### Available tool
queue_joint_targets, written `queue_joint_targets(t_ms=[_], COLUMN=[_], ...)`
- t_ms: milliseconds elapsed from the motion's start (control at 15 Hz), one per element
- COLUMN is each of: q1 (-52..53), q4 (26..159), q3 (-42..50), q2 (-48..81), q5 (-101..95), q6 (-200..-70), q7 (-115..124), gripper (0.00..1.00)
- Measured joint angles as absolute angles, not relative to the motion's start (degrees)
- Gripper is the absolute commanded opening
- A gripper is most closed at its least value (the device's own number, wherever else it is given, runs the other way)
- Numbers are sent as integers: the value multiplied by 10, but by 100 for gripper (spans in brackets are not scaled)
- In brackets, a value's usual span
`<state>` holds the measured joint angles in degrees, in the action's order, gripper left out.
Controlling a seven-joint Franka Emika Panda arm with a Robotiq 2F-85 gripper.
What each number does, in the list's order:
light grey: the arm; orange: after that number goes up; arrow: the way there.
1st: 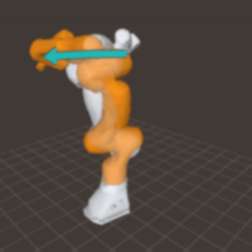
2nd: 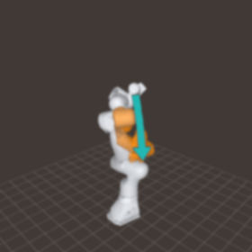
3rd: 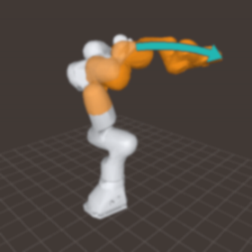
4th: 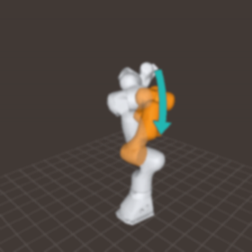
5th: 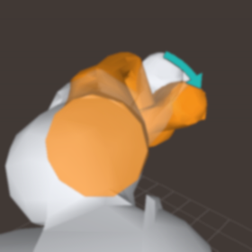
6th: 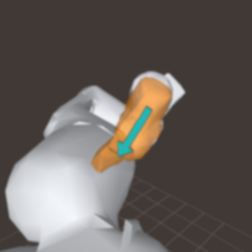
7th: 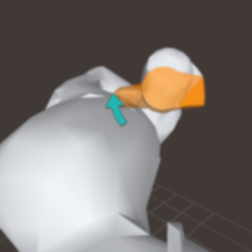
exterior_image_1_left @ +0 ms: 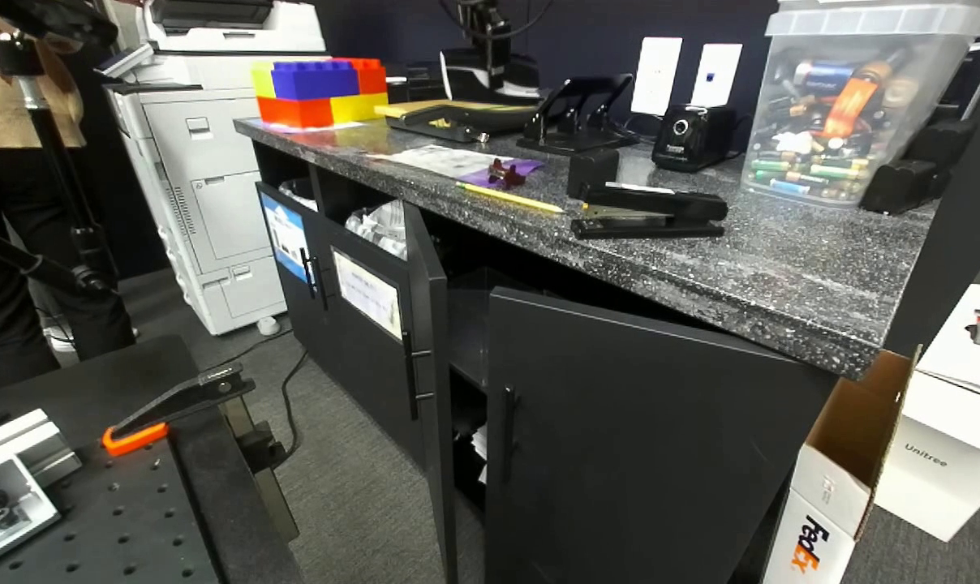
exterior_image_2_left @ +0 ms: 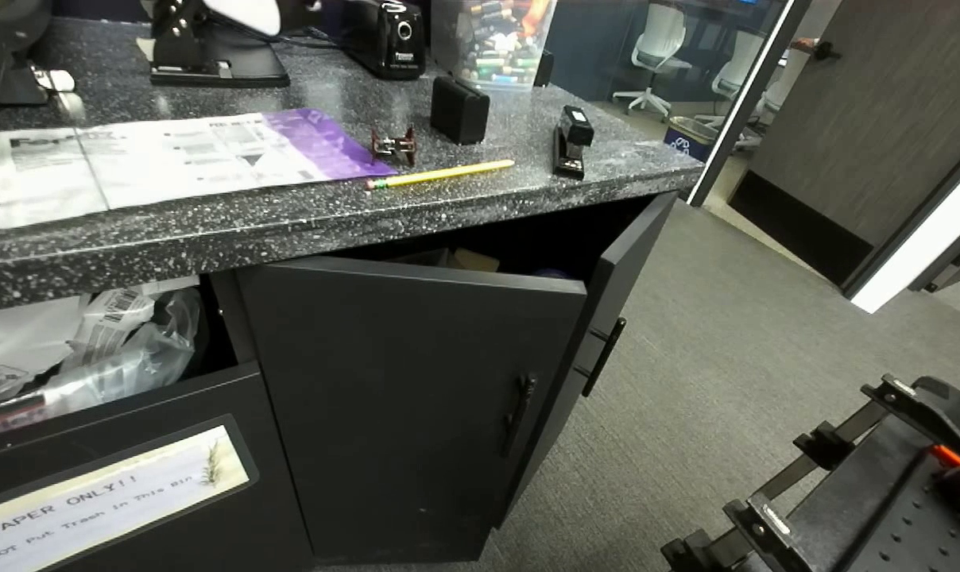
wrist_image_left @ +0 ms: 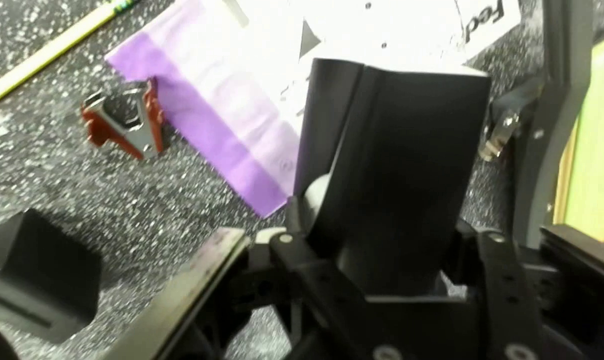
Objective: Move the black and white stapler to the left
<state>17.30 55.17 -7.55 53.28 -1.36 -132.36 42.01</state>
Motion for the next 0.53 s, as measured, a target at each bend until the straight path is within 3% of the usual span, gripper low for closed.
queue_joint_targets(t_ms=[533], q1=[188], q4=[376], q3=[-157], q2=[688], q5=[-8], q6=[-1166], q7=[225], gripper=[34])
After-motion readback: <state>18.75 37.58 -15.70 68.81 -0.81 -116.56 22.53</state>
